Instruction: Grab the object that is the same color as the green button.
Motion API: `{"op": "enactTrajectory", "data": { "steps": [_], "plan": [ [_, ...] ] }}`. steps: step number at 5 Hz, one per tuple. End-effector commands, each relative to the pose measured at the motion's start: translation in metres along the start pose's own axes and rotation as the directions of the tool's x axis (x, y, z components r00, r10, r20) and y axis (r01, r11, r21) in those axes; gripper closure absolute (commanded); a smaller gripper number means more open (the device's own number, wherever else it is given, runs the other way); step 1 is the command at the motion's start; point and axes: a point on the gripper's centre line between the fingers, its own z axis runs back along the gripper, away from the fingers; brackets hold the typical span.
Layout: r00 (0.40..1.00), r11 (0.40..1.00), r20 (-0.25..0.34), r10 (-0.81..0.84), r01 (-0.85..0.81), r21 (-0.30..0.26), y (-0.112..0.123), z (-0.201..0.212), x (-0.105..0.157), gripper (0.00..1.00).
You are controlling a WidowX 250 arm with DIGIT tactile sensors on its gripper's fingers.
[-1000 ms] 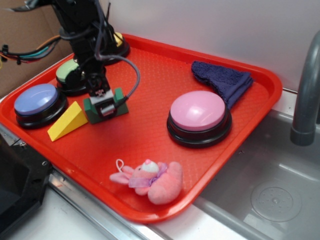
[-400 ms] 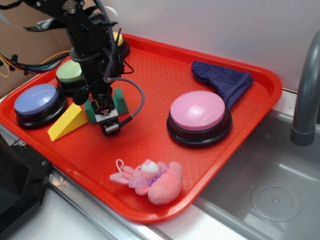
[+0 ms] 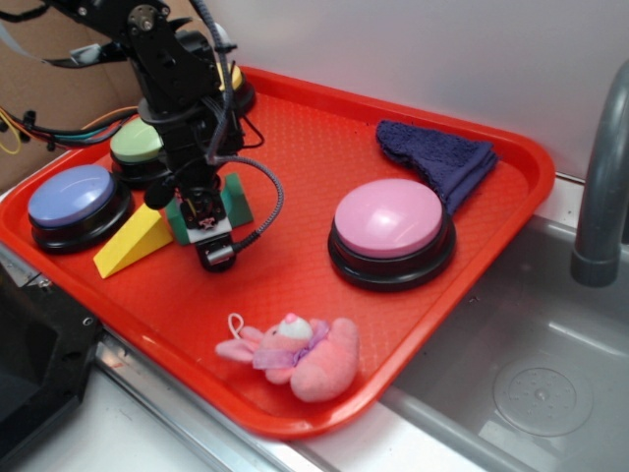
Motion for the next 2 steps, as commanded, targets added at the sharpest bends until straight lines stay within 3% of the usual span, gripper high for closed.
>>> {"op": "enactTrajectory", "data": {
  "steps": [1, 2],
  "plan": [
    [1.0, 0.999, 0.023, -0.003, 0.004, -0.032, -0.0002, -0.0041, 0.0064, 0.0],
    [1.0, 0.999, 0.017, 0.015, -0.015, -0.041, -0.0007, -0.0088, 0.0062, 0.45]
  ]
}}
